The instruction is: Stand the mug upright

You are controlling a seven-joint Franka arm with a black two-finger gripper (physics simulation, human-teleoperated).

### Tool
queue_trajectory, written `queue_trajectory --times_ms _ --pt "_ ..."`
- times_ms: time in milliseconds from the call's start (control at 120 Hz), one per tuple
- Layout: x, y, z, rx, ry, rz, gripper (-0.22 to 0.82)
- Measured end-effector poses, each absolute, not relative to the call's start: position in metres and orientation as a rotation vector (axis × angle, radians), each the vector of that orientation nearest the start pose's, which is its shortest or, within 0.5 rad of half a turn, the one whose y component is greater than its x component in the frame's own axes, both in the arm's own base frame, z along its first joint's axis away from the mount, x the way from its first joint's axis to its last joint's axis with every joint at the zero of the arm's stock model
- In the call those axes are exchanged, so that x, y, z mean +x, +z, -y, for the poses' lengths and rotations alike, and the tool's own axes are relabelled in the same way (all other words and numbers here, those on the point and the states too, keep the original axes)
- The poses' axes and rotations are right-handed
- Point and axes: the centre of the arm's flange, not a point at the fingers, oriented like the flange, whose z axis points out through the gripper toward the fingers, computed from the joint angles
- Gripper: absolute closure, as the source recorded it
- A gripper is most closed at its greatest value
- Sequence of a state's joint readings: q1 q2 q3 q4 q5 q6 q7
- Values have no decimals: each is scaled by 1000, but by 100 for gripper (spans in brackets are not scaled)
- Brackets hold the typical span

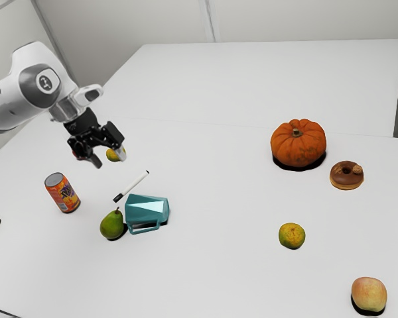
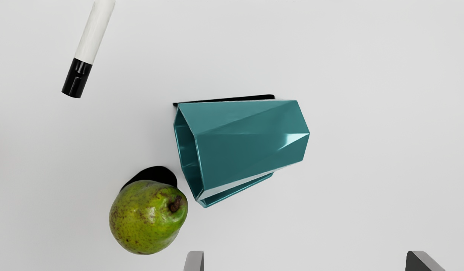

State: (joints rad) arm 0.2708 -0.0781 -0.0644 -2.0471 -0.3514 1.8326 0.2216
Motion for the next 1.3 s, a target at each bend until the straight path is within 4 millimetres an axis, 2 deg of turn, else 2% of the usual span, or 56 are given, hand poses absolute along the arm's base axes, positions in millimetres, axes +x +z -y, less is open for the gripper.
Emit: queue_trajectory --times_ms 258,625,708,892,1033,1300 --pt "507 411 -102 -3595 15 219 2" --pt "506 363 -130 -3695 -152 253 2" --pt "508 355 -129 -3715 -173 226 2" --pt "515 340 -113 -3753 -200 110 2" --pt "515 326 -114 -3788 -225 99 2" --pt "513 312 -112 -3828 -258 37 2"
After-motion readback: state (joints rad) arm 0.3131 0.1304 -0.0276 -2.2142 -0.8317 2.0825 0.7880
